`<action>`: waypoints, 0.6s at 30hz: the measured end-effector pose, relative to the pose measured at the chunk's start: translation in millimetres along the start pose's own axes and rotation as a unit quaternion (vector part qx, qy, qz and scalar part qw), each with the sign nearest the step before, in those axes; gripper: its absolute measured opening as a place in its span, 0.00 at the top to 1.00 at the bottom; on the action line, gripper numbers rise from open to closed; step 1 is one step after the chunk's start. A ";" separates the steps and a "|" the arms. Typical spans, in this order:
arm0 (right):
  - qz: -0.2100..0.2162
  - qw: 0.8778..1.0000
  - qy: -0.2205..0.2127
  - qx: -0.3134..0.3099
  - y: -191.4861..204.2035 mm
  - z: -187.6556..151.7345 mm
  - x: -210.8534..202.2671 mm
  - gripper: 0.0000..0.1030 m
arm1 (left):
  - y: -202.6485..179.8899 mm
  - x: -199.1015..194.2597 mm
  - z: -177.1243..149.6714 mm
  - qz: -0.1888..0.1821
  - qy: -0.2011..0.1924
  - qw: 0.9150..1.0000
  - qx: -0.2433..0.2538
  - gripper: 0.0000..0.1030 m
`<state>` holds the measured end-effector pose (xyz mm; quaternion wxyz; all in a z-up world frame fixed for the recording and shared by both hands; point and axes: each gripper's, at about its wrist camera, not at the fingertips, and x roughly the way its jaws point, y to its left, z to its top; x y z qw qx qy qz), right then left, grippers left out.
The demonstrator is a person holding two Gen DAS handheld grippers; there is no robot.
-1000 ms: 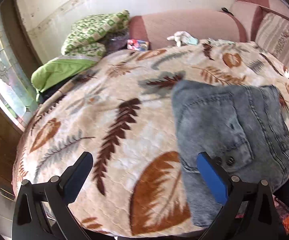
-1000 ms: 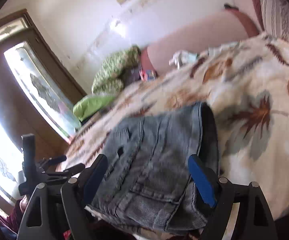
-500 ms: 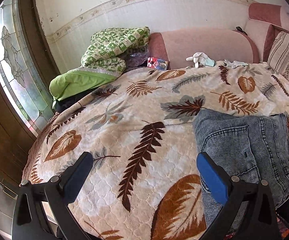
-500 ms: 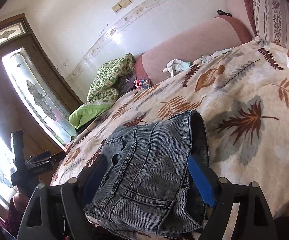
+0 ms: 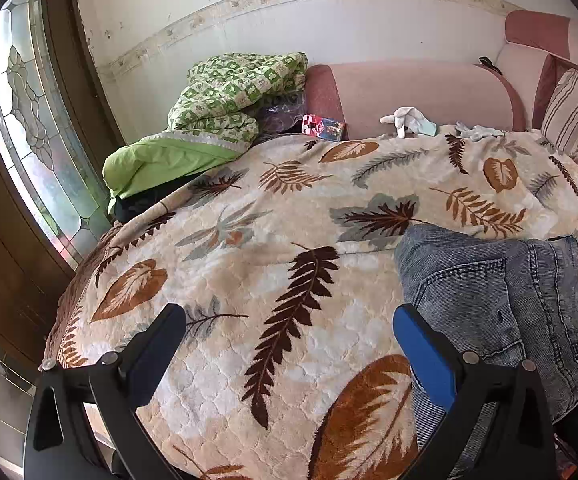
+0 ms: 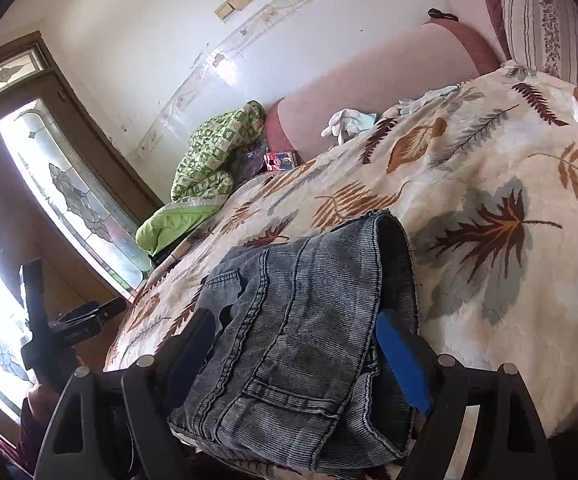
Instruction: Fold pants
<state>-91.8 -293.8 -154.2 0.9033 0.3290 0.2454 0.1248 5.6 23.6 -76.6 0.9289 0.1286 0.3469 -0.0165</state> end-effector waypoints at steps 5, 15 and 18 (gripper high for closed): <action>-0.001 1.000 0.003 0.001 0.1 -1.3 1.3 0.17 | 0.2 0.7 -0.1 -0.001 0.001 1.000 0.000 0.00; 0.002 1.000 0.006 0.004 0.2 -0.6 2.1 0.17 | -5.1 11.0 -3.3 -0.022 0.022 0.999 0.010 0.00; 0.009 1.000 0.005 0.020 -4.2 2.0 -0.1 0.17 | -12.5 27.3 -9.6 -0.073 0.072 0.995 0.016 0.00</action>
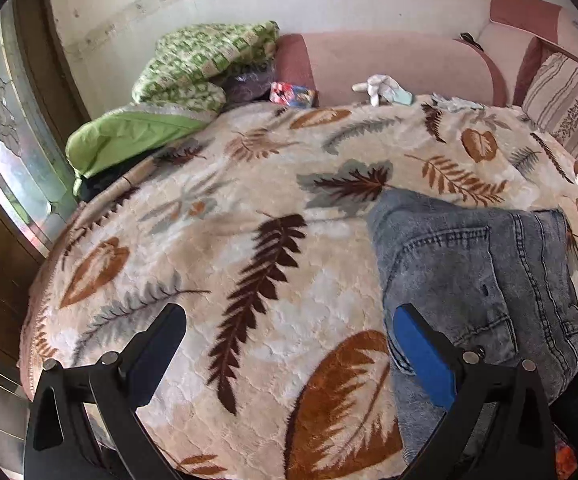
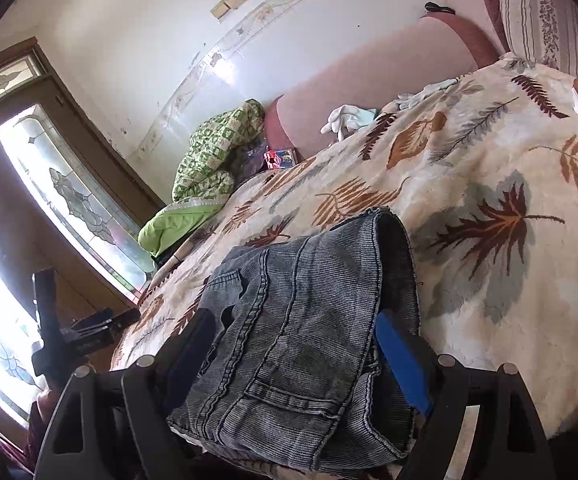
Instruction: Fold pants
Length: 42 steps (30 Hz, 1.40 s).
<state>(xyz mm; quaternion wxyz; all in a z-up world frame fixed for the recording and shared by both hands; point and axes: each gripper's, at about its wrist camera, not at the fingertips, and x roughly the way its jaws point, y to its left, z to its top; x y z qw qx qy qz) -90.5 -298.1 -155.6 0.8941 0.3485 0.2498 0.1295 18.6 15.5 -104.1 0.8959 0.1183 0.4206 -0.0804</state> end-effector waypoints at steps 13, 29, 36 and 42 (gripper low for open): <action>-0.030 0.992 0.099 0.076 -53.3 40.7 25.2 0.17 | -12.8 56.9 5.4 -0.169 0.134 0.976 -0.020 0.00; 0.088 0.966 0.218 0.112 -72.3 38.9 92.8 0.16 | -41.3 99.5 17.0 -0.355 0.164 0.920 0.002 0.01; 0.138 0.955 0.240 0.103 -48.0 33.4 115.1 0.14 | -56.3 97.9 20.1 -0.375 0.153 0.914 0.013 0.03; 0.129 0.961 0.222 0.098 -37.3 24.5 108.7 0.23 | -48.4 92.2 20.9 -0.363 0.144 0.921 0.012 0.38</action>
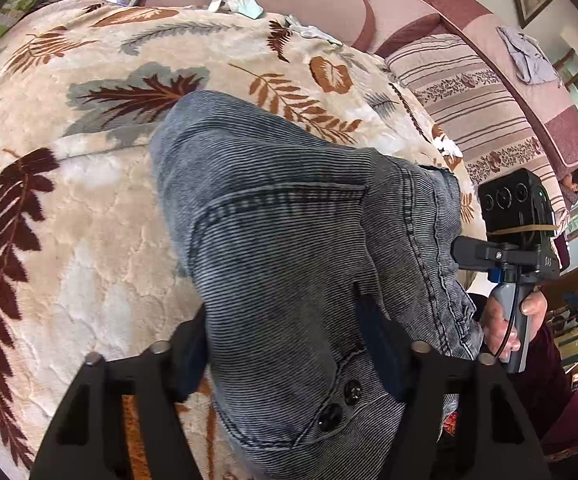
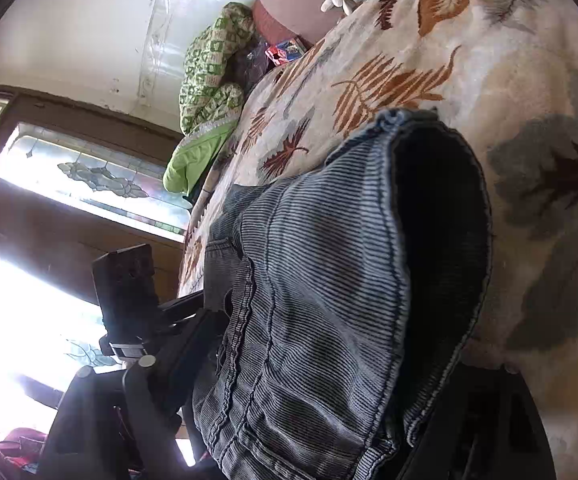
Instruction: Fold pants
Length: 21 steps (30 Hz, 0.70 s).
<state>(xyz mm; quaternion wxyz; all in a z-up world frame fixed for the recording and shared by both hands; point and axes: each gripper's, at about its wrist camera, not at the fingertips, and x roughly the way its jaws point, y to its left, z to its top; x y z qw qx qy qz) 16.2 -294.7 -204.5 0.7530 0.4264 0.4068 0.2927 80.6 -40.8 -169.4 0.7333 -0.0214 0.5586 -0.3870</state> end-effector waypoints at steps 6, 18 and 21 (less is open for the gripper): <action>-0.061 0.998 -0.022 -0.012 7.6 -11.3 -4.8 0.51 | 1.5 -4.1 -0.6 0.003 -0.008 1.000 -0.009 0.61; -0.062 0.996 -0.047 -0.042 44.9 22.6 -10.1 0.63 | -17.0 -31.9 32.8 0.025 -0.026 0.999 0.016 0.74; -0.060 0.996 -0.052 -0.043 51.6 43.2 0.3 0.64 | -16.0 -36.7 54.3 0.044 -0.030 0.998 0.017 0.74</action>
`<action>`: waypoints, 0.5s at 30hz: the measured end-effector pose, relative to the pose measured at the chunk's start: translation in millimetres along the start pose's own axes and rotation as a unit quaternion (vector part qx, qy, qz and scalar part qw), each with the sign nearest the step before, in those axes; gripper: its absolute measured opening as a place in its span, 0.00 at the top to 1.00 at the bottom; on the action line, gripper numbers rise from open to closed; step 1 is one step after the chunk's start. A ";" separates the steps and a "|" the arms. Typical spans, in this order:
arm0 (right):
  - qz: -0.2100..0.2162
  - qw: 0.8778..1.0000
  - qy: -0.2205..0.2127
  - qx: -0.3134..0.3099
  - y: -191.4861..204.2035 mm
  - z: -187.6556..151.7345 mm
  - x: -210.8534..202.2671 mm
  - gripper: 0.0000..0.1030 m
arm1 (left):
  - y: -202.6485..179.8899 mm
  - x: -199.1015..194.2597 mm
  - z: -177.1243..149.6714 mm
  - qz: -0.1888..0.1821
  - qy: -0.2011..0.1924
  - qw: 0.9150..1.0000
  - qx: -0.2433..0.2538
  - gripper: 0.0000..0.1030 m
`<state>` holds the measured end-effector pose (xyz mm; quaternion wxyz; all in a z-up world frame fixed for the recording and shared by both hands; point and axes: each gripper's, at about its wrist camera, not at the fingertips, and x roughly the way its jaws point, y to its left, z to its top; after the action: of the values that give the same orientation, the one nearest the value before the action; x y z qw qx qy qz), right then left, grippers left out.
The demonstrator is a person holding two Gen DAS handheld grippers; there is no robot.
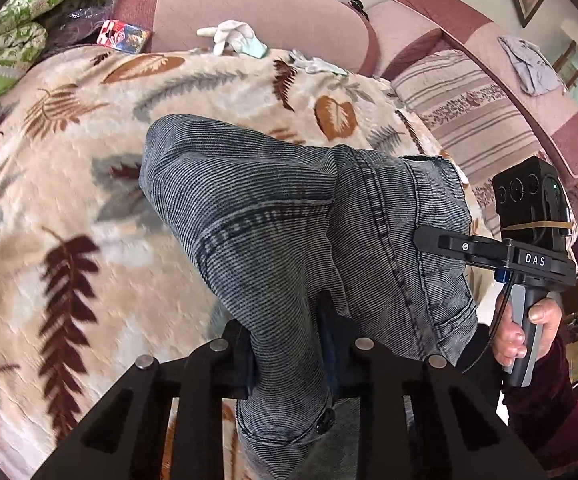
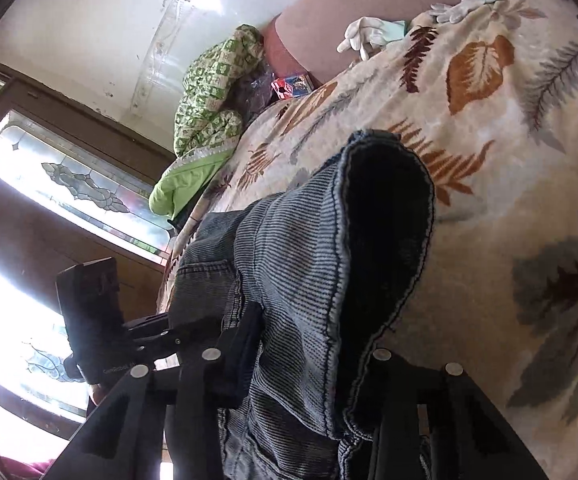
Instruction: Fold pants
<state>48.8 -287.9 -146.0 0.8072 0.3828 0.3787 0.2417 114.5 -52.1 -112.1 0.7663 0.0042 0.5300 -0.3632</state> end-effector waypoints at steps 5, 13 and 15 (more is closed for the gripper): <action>0.011 1.000 -0.015 0.001 8.9 35.7 14.6 0.64 | 13.3 -8.1 34.1 0.021 -0.015 1.000 -0.004 0.74; 0.037 0.998 -0.045 0.003 19.4 87.2 34.7 0.64 | 33.6 -17.8 79.7 0.048 -0.041 0.998 -0.012 0.74; 0.037 0.998 -0.051 -0.001 22.1 95.2 38.2 0.64 | 37.4 -17.1 85.6 0.055 -0.045 0.997 -0.012 0.74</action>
<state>145.2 -290.3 -104.6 0.8162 0.4077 0.3223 0.2524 201.7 -48.7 -74.8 0.8080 0.0075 0.4986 -0.3139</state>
